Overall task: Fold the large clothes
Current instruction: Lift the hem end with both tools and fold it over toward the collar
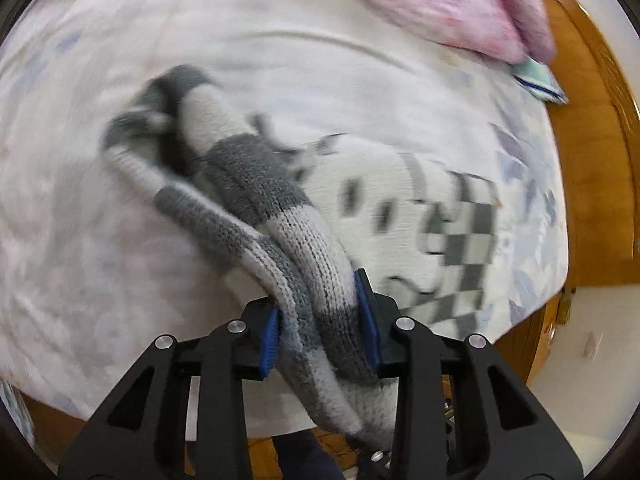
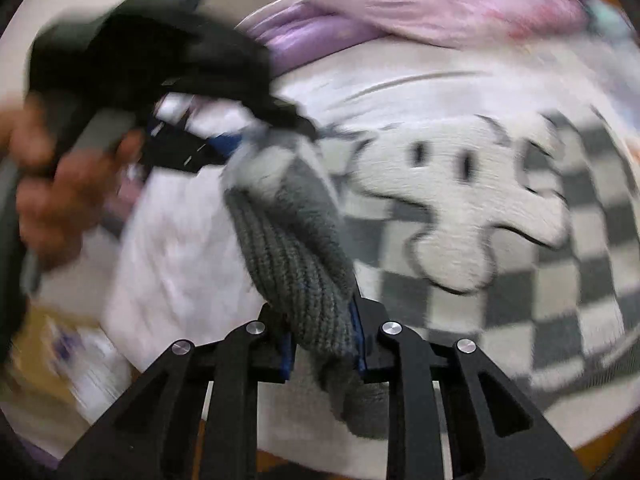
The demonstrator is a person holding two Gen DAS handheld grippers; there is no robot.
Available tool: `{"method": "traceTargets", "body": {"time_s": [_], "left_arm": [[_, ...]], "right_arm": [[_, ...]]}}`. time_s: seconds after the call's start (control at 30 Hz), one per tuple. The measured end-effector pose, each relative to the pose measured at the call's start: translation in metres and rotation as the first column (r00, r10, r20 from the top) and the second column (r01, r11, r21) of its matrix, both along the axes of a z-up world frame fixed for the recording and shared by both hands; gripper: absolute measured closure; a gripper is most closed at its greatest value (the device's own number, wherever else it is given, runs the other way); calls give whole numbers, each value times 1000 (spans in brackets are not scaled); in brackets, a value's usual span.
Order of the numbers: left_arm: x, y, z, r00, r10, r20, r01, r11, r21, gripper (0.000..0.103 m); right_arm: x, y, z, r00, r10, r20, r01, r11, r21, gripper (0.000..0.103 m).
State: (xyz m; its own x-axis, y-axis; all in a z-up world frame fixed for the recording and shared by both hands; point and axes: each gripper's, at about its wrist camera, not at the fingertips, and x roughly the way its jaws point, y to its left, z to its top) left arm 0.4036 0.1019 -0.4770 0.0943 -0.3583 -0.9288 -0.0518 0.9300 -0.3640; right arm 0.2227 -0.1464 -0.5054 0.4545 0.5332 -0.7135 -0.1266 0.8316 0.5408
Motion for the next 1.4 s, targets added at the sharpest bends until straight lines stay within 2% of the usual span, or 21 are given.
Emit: {"method": "traceTargets", "body": {"time_s": [0.13,0.23,0.37,0.43,0.47,0.5,0.53,0.57,0.63,0.67,0.73,0.8,0.87,0.9,0.93,1.03,1.1,1.17,1.23,1.3,1.4], "left_arm": [[6,-86,28,987,-133,90,133,991,13,71],[10,-155,35,968,-219,120,220,975,4,74],[12,-241,33,939,-319,128,328,943,-53,77],[11,-275,25,929,-349,120,362,925,-114,75],[12,-290,22,931,-350,105,362,923,-131,72],[12,-297,22,930,-355,98,366,921,-133,60],[10,-300,22,929,-356,102,368,919,-138,52],[8,-299,25,929,-347,128,364,920,-147,49],[5,-290,29,932,-330,149,350,927,-136,44],[4,-281,31,937,-314,156,334,933,-132,43],[4,-252,29,955,-253,157,266,962,-64,43],[10,-224,20,969,-203,142,203,979,8,43],[14,-205,7,976,-178,123,166,981,100,43],[18,-194,-2,982,-153,112,138,982,128,43],[20,-187,-9,986,-132,101,119,985,125,43],[31,-175,-28,993,-98,59,93,993,76,42],[39,-184,-38,987,-148,66,141,985,103,42],[49,-187,-47,983,-179,45,174,980,100,43],[58,-191,-56,982,-186,13,184,979,87,43],[62,-198,-58,975,-223,8,220,969,113,43],[68,-195,-64,975,-223,-11,223,972,78,43]], "right_arm": [[-1,-72,6,986,-161,-49,165,981,103,84],[-8,-130,2,954,-282,-99,295,942,161,84],[-26,-197,-15,878,-436,-195,473,853,222,84],[-32,-226,-38,828,-481,-287,547,805,229,84],[-33,-231,-49,818,-478,-320,555,801,224,85],[-35,-239,-65,802,-482,-353,567,800,197,85],[-34,-246,-72,794,-484,-369,573,799,184,85],[-37,-252,-78,780,-489,-390,587,787,187,85],[-46,-265,-91,738,-513,-438,642,733,224,85],[-51,-267,-92,732,-519,-442,652,722,232,85],[-56,-271,-90,724,-520,-453,660,712,238,85],[-57,-272,-93,720,-507,-473,656,720,227,85],[-56,-277,-96,708,-507,-492,662,718,214,85],[-57,-280,-98,698,-507,-506,669,713,208,85],[-54,-282,-100,692,-506,-515,670,716,198,85],[-47,-283,-104,703,-476,-529,628,765,147,79],[-46,-288,-92,709,-465,-530,603,790,112,74],[-46,-296,-74,715,-485,-503,572,820,23,72],[-42,-303,-46,754,-487,-441,501,861,-93,72],[-34,-303,-22,802,-473,-364,437,881,-182,72],[-6,-290,7,864,-421,-274,380,905,-191,72]]}}
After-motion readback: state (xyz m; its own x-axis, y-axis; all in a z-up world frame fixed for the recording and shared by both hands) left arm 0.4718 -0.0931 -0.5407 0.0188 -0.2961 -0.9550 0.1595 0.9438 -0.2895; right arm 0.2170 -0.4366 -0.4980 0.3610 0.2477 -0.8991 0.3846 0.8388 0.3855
